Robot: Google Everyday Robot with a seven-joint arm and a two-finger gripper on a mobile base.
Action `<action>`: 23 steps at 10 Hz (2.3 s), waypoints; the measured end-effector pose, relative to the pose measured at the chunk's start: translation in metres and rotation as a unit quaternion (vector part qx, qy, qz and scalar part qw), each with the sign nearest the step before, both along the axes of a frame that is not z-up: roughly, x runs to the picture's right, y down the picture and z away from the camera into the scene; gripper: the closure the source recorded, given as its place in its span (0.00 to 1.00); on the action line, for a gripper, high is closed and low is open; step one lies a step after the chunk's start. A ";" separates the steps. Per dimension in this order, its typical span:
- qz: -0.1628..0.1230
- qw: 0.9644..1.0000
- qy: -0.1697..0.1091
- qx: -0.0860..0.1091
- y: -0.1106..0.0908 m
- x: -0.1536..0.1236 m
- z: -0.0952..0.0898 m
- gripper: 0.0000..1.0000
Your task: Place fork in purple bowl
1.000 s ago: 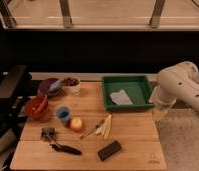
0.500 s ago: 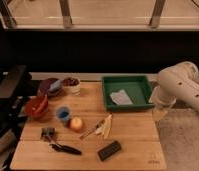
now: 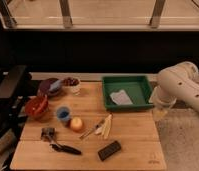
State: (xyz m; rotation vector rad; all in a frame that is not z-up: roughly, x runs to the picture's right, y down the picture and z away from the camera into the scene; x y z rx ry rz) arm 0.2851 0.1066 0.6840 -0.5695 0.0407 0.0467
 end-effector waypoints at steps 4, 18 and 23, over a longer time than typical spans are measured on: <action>0.000 1.000 0.000 0.000 0.000 0.000 0.000 0.35; -0.090 0.989 -0.112 -0.036 0.006 -0.124 0.036 0.35; -0.085 0.967 -0.227 -0.081 0.023 -0.209 0.060 0.35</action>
